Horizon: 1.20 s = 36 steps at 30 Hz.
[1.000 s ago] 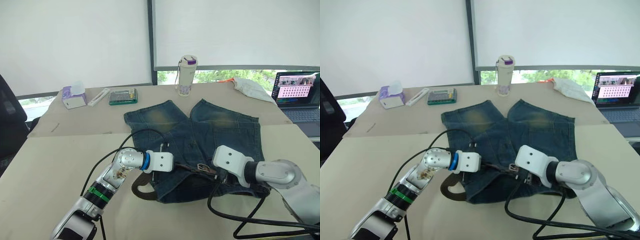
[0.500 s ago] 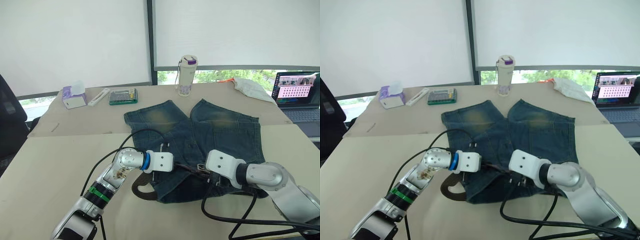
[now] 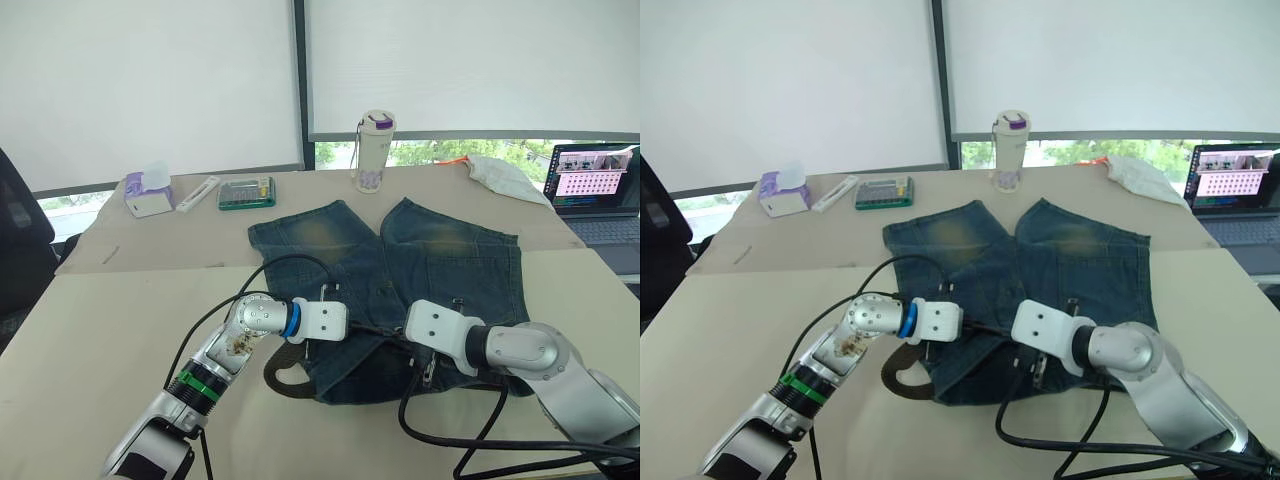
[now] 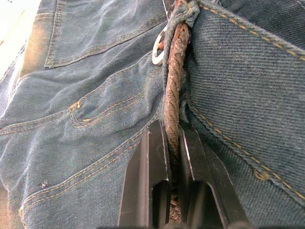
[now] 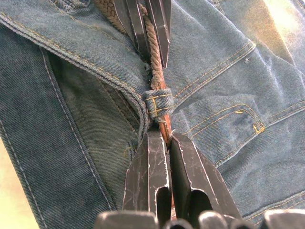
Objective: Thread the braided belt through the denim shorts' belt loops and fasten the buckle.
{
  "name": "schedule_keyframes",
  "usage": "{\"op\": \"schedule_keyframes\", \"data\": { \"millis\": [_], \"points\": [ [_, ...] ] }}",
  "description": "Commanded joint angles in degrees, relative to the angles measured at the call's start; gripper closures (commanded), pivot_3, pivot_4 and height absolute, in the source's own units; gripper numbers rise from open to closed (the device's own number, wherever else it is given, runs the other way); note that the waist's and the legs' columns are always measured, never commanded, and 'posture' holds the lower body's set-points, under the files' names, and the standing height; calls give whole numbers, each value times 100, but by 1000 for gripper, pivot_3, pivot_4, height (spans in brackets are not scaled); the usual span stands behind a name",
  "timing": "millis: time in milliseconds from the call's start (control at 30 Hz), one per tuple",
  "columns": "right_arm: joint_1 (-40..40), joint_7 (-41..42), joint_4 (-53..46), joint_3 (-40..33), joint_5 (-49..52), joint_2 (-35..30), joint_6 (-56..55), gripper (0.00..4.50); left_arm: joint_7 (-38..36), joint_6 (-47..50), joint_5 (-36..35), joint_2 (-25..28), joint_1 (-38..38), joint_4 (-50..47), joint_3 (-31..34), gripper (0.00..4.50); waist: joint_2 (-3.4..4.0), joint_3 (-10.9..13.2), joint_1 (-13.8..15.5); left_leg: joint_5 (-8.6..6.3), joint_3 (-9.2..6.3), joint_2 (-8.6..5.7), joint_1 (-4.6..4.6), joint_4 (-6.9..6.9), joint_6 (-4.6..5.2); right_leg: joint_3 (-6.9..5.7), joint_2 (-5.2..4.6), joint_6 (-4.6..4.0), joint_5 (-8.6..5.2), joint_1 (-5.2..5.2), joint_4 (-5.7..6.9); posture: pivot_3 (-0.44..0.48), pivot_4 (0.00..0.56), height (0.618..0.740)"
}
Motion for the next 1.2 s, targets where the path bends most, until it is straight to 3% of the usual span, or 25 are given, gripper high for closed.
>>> {"op": "schedule_keyframes", "data": {
  "millis": [33,200,300,400,800,1033,1200],
  "points": [
    [-174,-26,-200,62,-66,55,-25,4500,-624,1425,-1283,37,-105,-734,467,3698,1,-1,-14,0,0,0,0,0,0,0,1,0,0,-1,0,0,150,740],
    [-213,-41,-164,47,-103,52,54,4500,-1355,3642,-2783,783,-191,-1788,993,2106,3,-2,-125,0,-4,5,-1,-1,0,-4,7,0,0,-4,17,0,150,740],
    [-290,-90,-79,8,-90,137,124,4500,-1523,3686,-2822,1231,-67,-2346,909,1139,4,-2,-147,0,-8,10,2,-3,0,-6,8,0,0,-1,14,0,150,740],
    [-590,-249,141,72,-117,448,210,4500,-1150,3233,-2386,1201,21,-2386,742,96,3,-2,-134,0,-9,9,2,-3,0,-6,4,0,0,3,0,0,150,740],
    [-1186,-233,779,478,-406,721,143,4500,3,2606,-694,931,-120,-1717,-140,17,3,-2,-128,0,-5,7,-1,-3,-1,2,4,-1,0,-2,1,0,150,740],
    [-1139,-223,697,386,-393,635,209,4500,125,2351,-216,1038,-64,-1502,-277,2122,4,-2,-140,0,-5,7,-2,-4,-1,3,4,-1,0,-4,8,0,150,740],
    [-560,-136,221,-119,-331,126,273,4500,68,1594,-27,1469,-67,-1058,-112,3858,4,-2,-119,0,-8,7,-5,-4,0,0,2,-1,0,-5,7,0,150,740]
  ]
}}
